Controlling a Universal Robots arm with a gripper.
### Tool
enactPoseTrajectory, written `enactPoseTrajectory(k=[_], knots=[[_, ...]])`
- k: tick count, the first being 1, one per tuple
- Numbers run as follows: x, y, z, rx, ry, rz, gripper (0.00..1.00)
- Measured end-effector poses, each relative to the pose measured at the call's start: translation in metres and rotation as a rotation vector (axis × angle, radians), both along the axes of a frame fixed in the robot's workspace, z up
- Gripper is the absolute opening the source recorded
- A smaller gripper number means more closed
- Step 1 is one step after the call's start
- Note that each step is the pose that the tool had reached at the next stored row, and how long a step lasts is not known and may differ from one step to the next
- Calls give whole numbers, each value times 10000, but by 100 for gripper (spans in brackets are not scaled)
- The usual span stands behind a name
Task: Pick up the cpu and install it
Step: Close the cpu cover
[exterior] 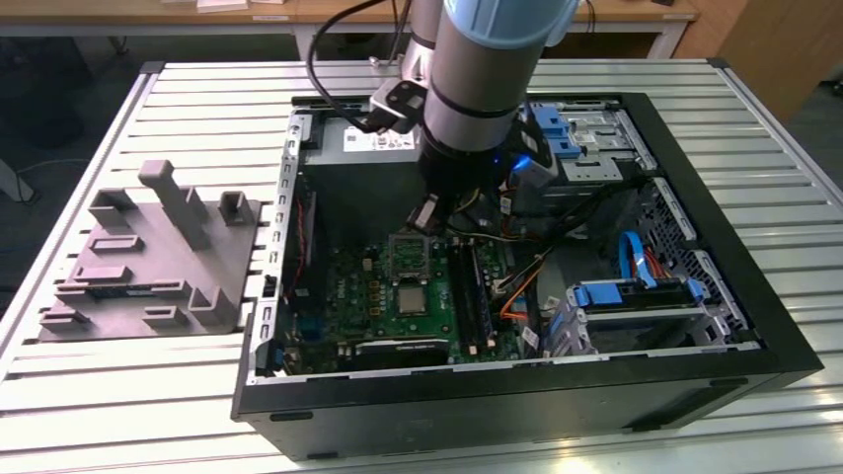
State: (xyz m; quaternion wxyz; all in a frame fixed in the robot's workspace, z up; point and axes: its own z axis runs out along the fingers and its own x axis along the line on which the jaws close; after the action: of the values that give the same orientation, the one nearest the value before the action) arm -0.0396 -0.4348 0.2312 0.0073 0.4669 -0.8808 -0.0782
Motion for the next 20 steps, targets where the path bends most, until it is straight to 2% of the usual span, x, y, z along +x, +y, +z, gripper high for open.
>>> enactPoseTrajectory(k=[7, 20], knots=[[0, 9, 18, 3, -2, 500, 11], [-28, 9, 19, 1, 0, 584, 11]])
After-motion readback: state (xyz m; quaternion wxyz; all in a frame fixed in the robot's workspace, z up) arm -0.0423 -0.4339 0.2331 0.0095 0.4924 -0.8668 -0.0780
